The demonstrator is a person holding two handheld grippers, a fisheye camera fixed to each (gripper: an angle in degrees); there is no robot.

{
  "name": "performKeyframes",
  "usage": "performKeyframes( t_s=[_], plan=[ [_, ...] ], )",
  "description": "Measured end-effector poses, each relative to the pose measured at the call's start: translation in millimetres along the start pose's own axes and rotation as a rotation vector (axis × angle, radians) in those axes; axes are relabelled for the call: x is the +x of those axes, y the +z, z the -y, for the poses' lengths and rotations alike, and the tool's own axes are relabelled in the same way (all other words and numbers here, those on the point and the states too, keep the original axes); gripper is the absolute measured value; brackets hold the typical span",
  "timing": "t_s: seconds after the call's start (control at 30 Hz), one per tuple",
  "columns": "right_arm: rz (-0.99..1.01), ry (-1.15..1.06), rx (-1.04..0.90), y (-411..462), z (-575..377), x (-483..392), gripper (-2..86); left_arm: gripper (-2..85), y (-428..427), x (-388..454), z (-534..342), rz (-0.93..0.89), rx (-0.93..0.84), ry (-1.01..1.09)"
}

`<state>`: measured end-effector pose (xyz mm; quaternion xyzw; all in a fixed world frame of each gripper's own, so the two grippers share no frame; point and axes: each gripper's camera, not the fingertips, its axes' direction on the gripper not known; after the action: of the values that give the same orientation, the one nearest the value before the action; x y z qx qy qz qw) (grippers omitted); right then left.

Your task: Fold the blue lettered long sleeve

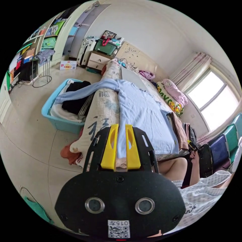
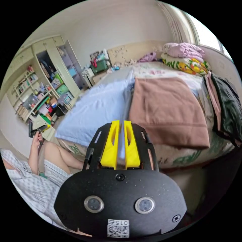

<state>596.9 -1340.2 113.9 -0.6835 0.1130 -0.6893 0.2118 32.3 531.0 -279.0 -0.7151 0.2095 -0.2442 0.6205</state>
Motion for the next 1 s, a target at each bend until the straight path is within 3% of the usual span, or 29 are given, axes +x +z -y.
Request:
performKeyframes(
  t_s=[0.1,0.23,0.4,0.63,0.8,1.0],
  plan=[
    [0.029,-0.05,0.01,23.9,46.0,-1.6,5.8,6.2,13.5,9.5,56.3,-0.032,0.025,0.043],
    [0.001,-0.047,-0.207,143.9,119.2,8.7,9.1,8.6,74.2,12.2,135.7,-0.126,-0.052,0.004],
    [-0.157,-0.025,-0.331,262.4,153.2,41.6,10.2,10.4,147.3,2.4,180.3,-0.013,-0.18,-0.021],
    [0.011,0.007,-0.43,329.5,150.0,82.1,6.3,8.7,212.7,-9.0,208.6,-0.095,-0.319,-0.025],
    [-0.13,-0.052,-0.449,354.5,140.6,85.7,1.8,0.9,226.2,-2.2,222.7,-0.121,-0.339,0.016],
    [-0.333,-0.203,-0.46,365.3,117.1,80.7,1.0,-0.5,219.6,3.3,223.7,0.018,-0.319,0.056]
  ],
)
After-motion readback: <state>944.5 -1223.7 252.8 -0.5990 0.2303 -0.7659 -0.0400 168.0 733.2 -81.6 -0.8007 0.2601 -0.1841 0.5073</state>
